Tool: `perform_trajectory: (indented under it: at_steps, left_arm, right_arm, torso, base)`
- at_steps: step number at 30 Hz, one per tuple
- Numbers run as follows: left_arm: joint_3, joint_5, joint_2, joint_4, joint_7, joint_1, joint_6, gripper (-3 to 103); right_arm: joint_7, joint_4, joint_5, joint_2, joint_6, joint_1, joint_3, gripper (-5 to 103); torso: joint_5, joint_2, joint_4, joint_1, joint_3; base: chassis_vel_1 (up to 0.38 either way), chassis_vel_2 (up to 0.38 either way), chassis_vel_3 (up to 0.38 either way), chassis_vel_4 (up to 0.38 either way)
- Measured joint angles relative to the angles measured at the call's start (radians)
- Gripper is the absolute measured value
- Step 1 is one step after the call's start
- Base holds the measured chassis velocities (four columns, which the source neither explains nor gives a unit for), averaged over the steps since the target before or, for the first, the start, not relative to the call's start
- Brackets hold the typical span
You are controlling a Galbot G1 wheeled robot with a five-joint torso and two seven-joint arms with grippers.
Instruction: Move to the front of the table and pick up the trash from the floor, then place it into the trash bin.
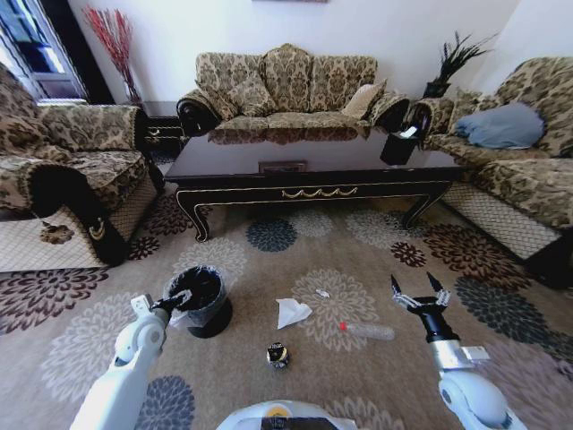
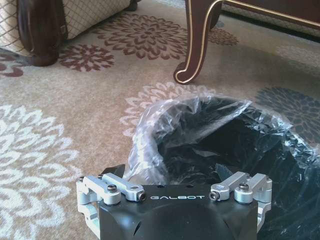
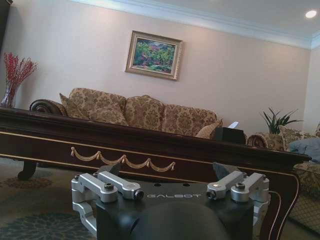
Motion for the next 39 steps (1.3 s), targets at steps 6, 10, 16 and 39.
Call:
perform_trajectory:
  at_steps: [6, 10, 16, 39]
  left_arm:
    - [-0.023, -0.012, 0.000, -0.023, -0.004, 0.016, 0.000, 100]
    - [-0.025, -0.003, 0.002, 0.006, -0.004, 0.013, 0.000, 100]
    - [-0.016, 0.010, -0.003, 0.071, 0.002, -0.008, -0.014, 99]
    - [-0.057, 0.029, -0.002, 0.004, 0.002, 0.072, -0.024, 14]
  right_arm:
    - [-0.002, -0.007, -0.002, 0.002, 0.003, 0.009, -0.005, 100]
    - [-0.004, -0.007, -0.003, 0.003, 0.003, 0.012, -0.008, 100]
    - [-0.007, -0.004, -0.004, 0.002, 0.011, 0.005, -0.006, 100]
    - [-0.014, 0.001, -0.005, -0.005, 0.022, 0.003, -0.009, 100]
  torso:
    - [0.0001, 0.000, 0.0000, 0.000, 0.000]
    - [-0.0001, 0.000, 0.0001, 0.000, 0.000]
    - [-0.0001, 0.000, -0.0001, 0.000, 0.000]
    - [-0.0002, 0.000, 0.0000, 0.000, 0.000]
  base:
    - [0.000, 0.000, 0.000, 0.000]
    - [0.000, 0.000, 0.000, 0.000]
    - [0.000, 0.000, 0.000, 0.000]
    - [0.000, 0.000, 0.000, 0.000]
